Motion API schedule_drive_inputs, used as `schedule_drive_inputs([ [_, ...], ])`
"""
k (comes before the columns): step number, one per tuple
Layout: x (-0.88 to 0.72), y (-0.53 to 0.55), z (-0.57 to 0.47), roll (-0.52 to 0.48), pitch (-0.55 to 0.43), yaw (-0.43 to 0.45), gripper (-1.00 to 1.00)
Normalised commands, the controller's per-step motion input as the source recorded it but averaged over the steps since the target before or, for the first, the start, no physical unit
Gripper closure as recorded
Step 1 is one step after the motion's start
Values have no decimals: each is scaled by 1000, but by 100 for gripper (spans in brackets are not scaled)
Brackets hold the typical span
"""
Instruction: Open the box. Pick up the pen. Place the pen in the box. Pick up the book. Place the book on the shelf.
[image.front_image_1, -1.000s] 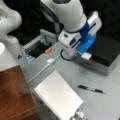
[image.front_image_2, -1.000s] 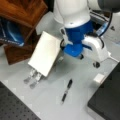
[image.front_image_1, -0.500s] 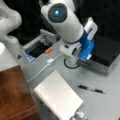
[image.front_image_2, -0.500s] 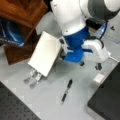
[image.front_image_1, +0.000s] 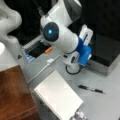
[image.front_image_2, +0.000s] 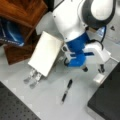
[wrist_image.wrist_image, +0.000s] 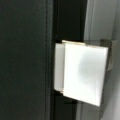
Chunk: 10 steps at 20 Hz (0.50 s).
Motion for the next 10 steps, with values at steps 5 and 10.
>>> schedule_drive_inputs([
  [5, -109, 96, -282, 262, -176, -109, -100],
  [10, -94, 107, -340, 210, -176, -108, -100],
])
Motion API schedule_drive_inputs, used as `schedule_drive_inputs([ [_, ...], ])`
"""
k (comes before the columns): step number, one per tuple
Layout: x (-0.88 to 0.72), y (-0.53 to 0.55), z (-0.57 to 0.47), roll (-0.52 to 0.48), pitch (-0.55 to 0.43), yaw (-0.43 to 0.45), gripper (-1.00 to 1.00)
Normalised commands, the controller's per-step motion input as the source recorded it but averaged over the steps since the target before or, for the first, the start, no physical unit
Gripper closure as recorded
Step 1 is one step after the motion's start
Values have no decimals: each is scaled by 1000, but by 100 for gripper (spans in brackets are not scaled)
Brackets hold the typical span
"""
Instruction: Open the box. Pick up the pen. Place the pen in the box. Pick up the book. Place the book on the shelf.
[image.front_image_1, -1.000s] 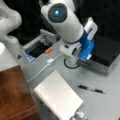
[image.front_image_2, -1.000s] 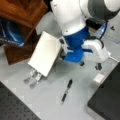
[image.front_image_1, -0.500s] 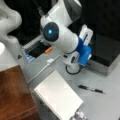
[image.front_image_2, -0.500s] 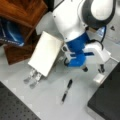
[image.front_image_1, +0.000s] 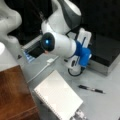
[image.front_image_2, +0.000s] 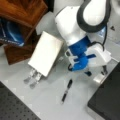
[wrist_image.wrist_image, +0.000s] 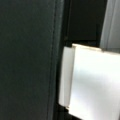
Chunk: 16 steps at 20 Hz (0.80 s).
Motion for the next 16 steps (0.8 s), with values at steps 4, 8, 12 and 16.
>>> schedule_drive_inputs([
  [4, -162, 33, -240, 137, -175, -70, -100],
  [8, -171, 42, -149, 195, -123, -86, -100],
  [12, -132, 83, -136, 270, -83, -111, -100],
  [16, -102, 25, -168, 294, -67, -98, -100],
])
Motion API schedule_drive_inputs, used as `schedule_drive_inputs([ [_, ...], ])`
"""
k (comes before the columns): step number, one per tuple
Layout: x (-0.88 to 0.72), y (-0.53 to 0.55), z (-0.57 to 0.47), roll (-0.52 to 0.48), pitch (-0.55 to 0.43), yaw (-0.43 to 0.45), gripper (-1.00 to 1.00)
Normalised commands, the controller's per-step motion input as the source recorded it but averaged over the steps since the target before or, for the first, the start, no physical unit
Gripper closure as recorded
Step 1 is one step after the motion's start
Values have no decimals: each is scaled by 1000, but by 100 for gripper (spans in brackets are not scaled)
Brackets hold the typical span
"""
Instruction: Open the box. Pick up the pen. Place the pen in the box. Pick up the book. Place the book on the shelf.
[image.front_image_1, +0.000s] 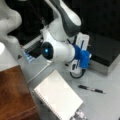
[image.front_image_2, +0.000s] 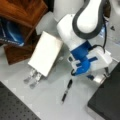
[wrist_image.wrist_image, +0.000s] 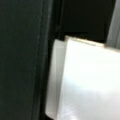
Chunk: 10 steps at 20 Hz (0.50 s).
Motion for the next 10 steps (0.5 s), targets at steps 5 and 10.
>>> schedule_drive_inputs([
  [5, -94, -57, -178, 237, -74, -83, -100],
  [10, -83, -54, -138, 247, -80, -89, 100],
])
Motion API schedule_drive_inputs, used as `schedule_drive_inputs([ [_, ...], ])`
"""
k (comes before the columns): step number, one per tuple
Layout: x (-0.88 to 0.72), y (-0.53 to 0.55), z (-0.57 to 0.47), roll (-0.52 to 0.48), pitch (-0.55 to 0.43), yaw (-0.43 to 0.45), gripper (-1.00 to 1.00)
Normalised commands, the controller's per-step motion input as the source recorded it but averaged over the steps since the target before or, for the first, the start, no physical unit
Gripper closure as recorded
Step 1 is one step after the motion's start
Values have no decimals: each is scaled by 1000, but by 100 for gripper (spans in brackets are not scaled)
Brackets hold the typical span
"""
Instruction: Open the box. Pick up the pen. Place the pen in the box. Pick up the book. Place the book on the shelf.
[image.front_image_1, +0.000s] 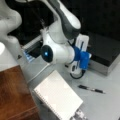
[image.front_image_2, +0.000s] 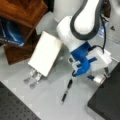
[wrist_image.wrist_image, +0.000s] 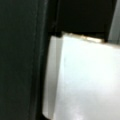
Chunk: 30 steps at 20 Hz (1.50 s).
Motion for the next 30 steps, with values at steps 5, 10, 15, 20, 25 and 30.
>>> schedule_drive_inputs([
  [5, -8, -24, -174, 265, -81, -118, 100],
  [10, 36, -36, -216, 241, -101, -90, 100],
  [15, 29, -88, -154, 203, -101, -50, 100],
  [20, 35, -51, -85, 213, -82, -62, 100],
  [25, 8, -110, -107, 168, -61, -76, 100],
  [30, -15, -183, -66, 112, -3, -78, 100],
])
